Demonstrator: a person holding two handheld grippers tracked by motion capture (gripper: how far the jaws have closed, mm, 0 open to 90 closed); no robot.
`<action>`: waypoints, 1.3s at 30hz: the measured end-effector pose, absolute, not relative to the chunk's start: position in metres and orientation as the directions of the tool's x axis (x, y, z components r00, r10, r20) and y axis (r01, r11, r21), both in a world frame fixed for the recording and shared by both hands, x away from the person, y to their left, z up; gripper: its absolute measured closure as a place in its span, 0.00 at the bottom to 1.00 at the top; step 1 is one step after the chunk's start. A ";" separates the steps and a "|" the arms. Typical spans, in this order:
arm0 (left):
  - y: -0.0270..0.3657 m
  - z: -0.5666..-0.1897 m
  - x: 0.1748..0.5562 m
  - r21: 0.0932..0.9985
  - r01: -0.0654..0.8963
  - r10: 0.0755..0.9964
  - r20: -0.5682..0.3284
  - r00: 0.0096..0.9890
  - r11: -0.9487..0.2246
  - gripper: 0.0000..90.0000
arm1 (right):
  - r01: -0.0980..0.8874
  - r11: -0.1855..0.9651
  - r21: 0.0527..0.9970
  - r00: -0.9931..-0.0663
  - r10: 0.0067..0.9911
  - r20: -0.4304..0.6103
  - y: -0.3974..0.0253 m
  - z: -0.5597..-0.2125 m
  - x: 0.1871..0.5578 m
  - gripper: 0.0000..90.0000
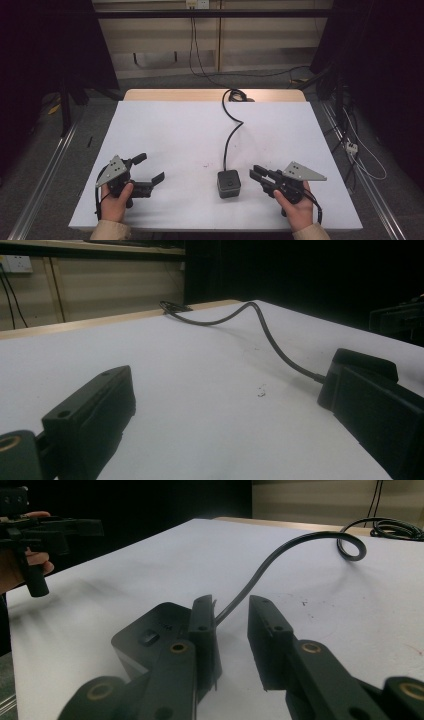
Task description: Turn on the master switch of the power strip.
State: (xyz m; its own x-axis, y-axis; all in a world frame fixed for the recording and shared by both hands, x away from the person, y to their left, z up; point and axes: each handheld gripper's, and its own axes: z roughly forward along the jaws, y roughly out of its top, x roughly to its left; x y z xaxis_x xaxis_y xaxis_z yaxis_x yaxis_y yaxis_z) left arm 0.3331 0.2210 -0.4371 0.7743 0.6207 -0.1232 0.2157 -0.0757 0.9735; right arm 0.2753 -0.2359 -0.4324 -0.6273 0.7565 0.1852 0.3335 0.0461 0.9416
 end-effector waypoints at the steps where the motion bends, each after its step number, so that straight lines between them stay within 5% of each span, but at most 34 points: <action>1: 0.221 -0.437 0.333 0.973 0.216 0.620 -0.121 0.775 -0.080 0.04 | 0.333 0.046 0.942 -0.629 0.754 0.186 -0.236 -0.432 0.275 0.83; 39: 0.222 -0.437 0.332 0.973 0.217 0.622 -0.124 0.773 -0.076 0.04 | 0.331 0.052 0.942 -0.667 0.719 0.194 -0.221 -0.430 0.282 0.92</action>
